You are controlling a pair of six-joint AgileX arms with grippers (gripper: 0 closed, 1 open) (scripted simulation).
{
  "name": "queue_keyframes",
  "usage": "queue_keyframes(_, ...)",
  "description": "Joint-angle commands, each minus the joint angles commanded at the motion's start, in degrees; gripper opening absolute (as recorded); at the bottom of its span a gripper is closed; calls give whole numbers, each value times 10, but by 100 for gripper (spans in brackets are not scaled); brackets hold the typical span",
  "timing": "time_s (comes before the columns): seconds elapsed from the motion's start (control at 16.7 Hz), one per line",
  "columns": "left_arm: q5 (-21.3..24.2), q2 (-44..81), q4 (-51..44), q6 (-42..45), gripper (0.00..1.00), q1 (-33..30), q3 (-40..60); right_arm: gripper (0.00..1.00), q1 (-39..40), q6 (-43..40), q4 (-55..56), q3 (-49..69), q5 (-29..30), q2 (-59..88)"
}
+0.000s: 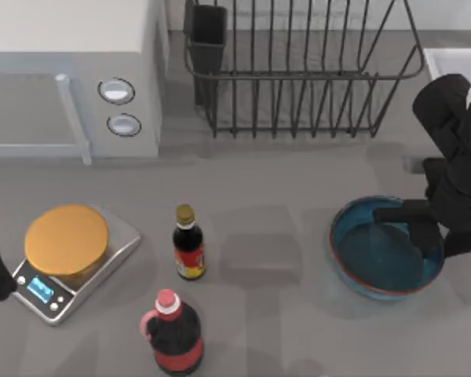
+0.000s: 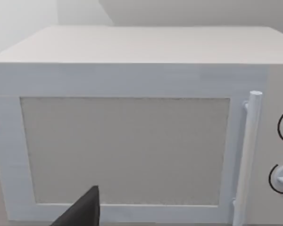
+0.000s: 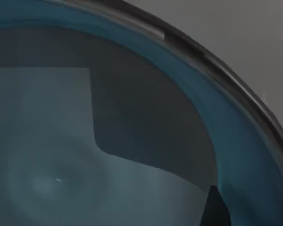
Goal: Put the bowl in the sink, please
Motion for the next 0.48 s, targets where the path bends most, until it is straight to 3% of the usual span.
queue_keyframes(0.12,0,0,0,0,100,0,0,0,0,0,0,0,0,0)
queue_keyframes(0.48,0,0,0,0,100,0,0,0,0,0,0,0,0,0)
